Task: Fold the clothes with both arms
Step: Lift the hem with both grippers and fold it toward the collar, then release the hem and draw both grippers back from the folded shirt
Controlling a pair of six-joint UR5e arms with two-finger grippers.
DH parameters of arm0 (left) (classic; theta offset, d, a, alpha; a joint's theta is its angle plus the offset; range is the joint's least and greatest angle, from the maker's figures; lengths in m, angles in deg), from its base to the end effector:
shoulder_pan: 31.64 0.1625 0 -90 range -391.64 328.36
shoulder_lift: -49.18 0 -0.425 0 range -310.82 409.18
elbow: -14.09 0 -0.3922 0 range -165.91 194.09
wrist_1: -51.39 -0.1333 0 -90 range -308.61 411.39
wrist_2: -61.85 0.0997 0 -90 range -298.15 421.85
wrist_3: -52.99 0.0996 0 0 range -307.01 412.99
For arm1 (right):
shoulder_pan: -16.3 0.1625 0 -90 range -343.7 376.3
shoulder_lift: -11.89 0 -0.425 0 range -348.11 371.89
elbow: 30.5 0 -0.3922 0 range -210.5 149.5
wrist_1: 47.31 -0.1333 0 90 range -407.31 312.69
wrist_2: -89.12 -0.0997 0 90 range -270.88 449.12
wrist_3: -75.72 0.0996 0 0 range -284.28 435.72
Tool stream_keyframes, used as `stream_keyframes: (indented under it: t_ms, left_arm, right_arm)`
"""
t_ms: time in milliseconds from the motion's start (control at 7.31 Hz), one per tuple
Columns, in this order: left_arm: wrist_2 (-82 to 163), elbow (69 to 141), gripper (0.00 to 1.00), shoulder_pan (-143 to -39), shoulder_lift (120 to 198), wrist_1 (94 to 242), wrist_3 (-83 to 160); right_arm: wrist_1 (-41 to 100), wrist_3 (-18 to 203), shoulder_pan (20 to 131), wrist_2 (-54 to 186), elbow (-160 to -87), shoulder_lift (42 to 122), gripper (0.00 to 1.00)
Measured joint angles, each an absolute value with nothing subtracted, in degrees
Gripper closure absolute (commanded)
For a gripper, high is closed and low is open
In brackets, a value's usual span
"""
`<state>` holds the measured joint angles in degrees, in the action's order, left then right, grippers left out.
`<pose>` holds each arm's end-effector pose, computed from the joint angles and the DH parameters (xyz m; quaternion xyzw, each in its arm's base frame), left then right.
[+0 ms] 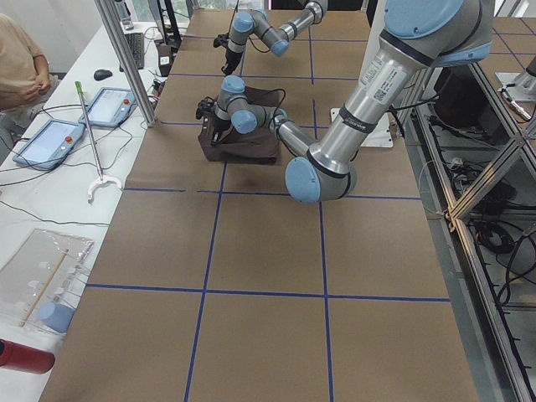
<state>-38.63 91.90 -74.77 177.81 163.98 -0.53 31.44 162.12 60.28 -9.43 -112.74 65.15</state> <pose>0.4729 -0.6008 0.3088 0.2007 0.3706 -0.0147 0.9067 -0.4481 -0.5971 0.3239 0.0743 -0.3420 0.2991 0.8877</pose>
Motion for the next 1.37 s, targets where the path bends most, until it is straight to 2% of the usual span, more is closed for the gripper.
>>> stream_keyframes:
  t_ms: [274, 410, 547, 684, 958, 1368]
  left_arm:
    - [-38.63, 91.01, 1.00, -74.79, 177.77, 164.45, -0.15]
    - [-38.66, 90.95, 1.00, -74.79, 177.68, 164.49, -0.06]
    - [-38.68, 90.96, 0.50, -74.82, 177.53, 164.52, 0.23]
    - [-38.71, 91.04, 0.01, -74.90, 177.31, 164.96, 1.10]
    - [-38.99, 92.53, 0.00, -75.16, 175.64, 166.23, 5.63]
    - [-40.01, 105.51, 0.00, -74.65, 165.48, 166.59, 7.56]
  right_arm:
    - [30.33, 160.81, 60.50, -9.46, -111.29, 65.29, 1.00]
    - [30.22, 159.93, 60.68, -9.50, -111.13, 65.40, 0.72]
    - [30.20, 159.38, 60.79, -9.57, -111.06, 65.49, 0.01]
    - [30.21, 158.73, 60.77, -9.58, -111.04, 65.53, 0.00]
    - [30.09, 154.35, 61.32, -10.55, -111.42, 65.48, 0.00]
    - [29.96, 146.43, 63.88, -16.03, -115.36, 68.65, 0.00]
